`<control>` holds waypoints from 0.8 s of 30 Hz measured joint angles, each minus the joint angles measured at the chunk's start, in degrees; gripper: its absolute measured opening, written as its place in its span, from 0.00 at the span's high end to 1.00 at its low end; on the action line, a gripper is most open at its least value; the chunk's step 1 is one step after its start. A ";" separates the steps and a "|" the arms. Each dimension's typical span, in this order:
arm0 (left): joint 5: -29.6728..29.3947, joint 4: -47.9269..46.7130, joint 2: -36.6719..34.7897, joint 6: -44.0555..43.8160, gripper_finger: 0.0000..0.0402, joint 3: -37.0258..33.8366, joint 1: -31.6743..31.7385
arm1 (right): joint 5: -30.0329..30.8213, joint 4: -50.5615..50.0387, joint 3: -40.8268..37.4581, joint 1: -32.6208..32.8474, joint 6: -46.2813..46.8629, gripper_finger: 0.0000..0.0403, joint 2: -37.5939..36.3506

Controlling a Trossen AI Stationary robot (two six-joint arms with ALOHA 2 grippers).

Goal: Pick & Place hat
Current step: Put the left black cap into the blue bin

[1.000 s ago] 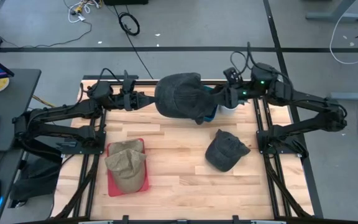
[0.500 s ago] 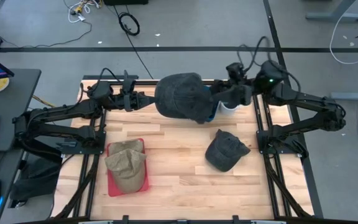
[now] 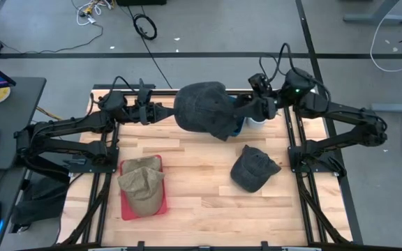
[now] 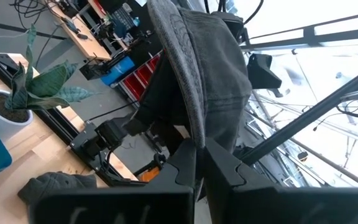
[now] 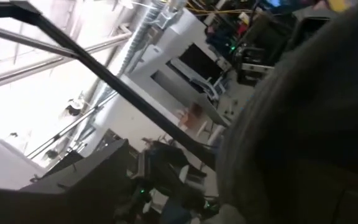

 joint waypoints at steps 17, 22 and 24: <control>-0.73 -0.94 0.00 1.47 0.97 0.00 0.00 | 0.14 1.37 -0.02 0.00 -1.45 0.76 3.19; -0.85 -1.97 0.00 1.96 0.97 0.00 -0.04 | -1.94 3.90 -0.02 -0.02 0.23 0.96 2.89; -1.11 -1.90 0.00 2.00 0.96 0.00 -0.02 | -1.94 4.26 -0.02 -0.02 1.33 0.96 2.89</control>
